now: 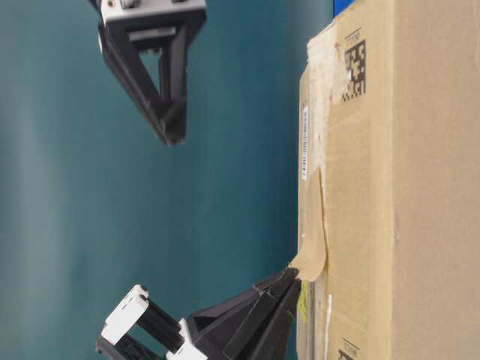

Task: Apply tape along the seams of the closed cardboard box to seal it securely.
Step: 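Bring the right gripper in and grasp the tape strip's free end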

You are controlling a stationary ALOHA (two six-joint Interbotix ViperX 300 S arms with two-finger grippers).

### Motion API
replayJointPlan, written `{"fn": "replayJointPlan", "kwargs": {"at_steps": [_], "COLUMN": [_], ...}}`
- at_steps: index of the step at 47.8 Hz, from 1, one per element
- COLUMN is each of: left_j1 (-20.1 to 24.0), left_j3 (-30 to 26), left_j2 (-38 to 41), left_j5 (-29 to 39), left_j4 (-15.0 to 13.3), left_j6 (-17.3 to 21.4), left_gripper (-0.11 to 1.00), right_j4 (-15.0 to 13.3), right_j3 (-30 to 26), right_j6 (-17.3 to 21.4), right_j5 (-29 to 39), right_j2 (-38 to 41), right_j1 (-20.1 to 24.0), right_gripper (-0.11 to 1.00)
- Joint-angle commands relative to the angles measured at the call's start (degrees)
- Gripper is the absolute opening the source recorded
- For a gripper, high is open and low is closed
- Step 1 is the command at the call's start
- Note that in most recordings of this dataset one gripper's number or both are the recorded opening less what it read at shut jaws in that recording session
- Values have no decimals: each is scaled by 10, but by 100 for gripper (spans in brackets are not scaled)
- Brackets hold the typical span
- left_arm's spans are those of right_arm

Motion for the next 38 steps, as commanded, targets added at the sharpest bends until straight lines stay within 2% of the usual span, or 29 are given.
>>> {"fn": "replayJointPlan", "kwargs": {"at_steps": [1, 3, 12, 38], "left_j1": [1, 1, 1, 2], "left_j3": [-13, -13, -13, -13], "left_j2": [-4, -4, -4, -4], "left_j5": [-2, -2, -3, -3], "left_j4": [0, 0, 0, 0], "left_j6": [-1, -1, -1, -1], "left_gripper": [0, 0, 0, 0], "right_j4": [1, 1, 1, 3], "right_j3": [-30, -34, -42, -65], "right_j6": [0, 0, 1, 11], "right_j5": [-2, -2, -1, -1], "right_j2": [11, 19, 47, 143], "right_j1": [-2, -1, -2, -1], "right_gripper": [52, 51, 34, 35]}}
